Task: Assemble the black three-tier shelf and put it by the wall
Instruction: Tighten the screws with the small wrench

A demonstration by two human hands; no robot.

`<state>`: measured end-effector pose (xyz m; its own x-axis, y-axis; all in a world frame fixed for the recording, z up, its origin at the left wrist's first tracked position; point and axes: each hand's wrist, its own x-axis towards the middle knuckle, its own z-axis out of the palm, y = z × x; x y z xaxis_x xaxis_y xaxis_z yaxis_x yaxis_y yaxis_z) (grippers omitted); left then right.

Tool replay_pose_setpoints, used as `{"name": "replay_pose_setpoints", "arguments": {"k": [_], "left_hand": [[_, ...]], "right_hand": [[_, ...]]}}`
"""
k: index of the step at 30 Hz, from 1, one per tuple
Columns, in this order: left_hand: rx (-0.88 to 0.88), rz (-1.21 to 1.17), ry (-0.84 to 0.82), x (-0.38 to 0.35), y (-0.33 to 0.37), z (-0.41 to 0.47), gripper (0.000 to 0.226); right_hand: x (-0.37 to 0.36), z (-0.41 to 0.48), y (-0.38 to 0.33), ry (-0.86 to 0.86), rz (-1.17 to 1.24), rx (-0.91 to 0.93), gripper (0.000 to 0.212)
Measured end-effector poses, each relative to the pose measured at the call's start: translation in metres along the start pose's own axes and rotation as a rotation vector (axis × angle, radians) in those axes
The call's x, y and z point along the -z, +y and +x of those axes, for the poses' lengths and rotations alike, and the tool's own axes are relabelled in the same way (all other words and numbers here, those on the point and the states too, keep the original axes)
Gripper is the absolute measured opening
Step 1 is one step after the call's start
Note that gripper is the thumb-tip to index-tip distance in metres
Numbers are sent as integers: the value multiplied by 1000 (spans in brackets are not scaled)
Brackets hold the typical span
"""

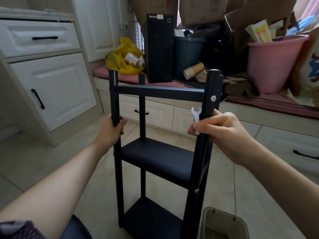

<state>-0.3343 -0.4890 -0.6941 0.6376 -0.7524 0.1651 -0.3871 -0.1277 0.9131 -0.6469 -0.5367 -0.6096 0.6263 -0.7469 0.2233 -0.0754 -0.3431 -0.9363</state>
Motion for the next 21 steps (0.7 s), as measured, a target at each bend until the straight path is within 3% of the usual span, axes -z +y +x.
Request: {"name": "replay_pose_setpoints", "arguments": {"k": [4,9,11,14,18,21], "left_hand": [[33,173,28,0,10,-2,20],[162,345,-2,-11,26,-23,86],[154,372,-53,-19,32,-38,98],[76,298,-193,-31,44,-64,96],[156,-100,-576,-56,62,-101,81],[140,-223,-752,-69,68,-118,52]], "right_hand": [[-3,-1,-1,-7,-26,37,16],[-7,1,-2,-1,-78,49,18],[-8,2,-3,11,-101,60,18],[-11,3,-5,19,-50,67,21],[-15,6,-8,-25,45,85,19],[-18,11,-8,-43,81,101,17]]}}
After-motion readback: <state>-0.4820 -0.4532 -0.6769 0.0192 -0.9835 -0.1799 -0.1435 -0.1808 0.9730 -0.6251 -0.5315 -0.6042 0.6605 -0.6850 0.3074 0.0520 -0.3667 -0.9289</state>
